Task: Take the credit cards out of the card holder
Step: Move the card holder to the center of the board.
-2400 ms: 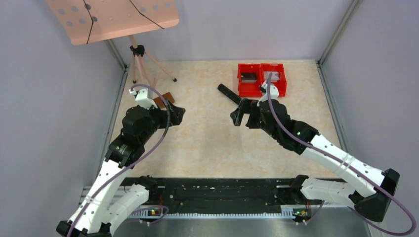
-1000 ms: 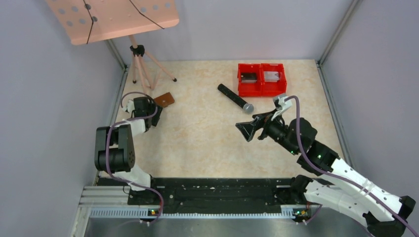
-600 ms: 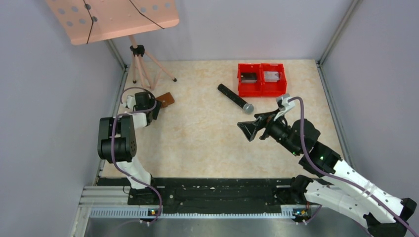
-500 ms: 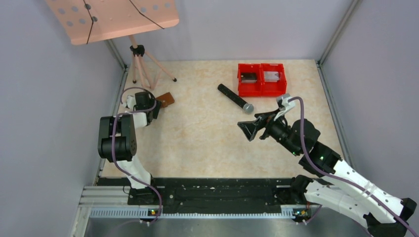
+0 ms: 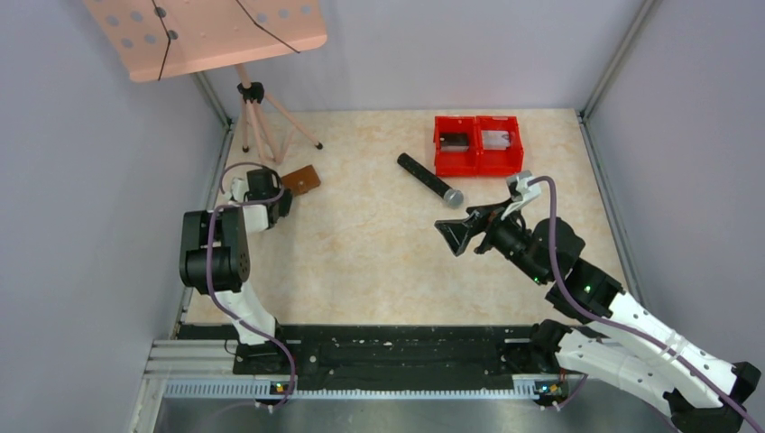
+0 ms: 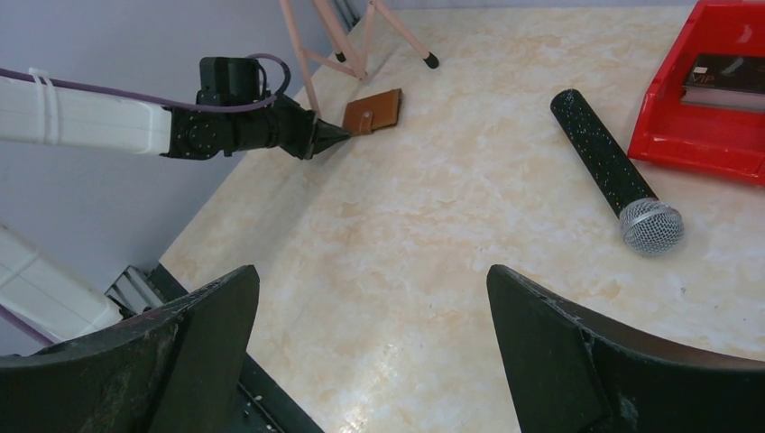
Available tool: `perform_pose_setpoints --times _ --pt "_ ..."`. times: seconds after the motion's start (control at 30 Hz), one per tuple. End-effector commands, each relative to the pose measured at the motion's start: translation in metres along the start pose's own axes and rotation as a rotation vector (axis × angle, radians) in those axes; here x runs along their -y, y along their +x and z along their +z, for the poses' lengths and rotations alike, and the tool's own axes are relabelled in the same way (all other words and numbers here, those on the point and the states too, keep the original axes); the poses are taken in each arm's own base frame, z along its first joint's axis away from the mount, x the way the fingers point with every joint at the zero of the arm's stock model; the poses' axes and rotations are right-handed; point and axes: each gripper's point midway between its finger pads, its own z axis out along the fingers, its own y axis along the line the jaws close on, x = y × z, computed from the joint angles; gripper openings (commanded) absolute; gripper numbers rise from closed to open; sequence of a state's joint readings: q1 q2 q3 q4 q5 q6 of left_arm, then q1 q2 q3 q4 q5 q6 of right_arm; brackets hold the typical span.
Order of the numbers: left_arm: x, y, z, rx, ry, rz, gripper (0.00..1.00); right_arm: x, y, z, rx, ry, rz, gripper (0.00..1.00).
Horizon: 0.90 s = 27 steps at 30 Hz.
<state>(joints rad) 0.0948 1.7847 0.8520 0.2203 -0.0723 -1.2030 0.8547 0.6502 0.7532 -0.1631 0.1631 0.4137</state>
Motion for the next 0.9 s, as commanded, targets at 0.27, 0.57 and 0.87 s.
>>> perform_pose_setpoints --times 0.27,0.57,0.87 --pt "-0.022 0.062 -0.061 -0.21 -0.035 0.09 0.0 0.01 -0.013 -0.01 0.095 0.052 0.094 0.96" --pt "-0.052 0.168 -0.144 -0.396 -0.007 0.18 0.0 0.015 -0.01 -0.012 0.085 0.077 0.095 0.95" --pt "-0.048 0.203 -0.189 -0.465 0.073 0.309 0.04 0.033 0.035 0.001 -0.075 0.178 0.122 0.94"
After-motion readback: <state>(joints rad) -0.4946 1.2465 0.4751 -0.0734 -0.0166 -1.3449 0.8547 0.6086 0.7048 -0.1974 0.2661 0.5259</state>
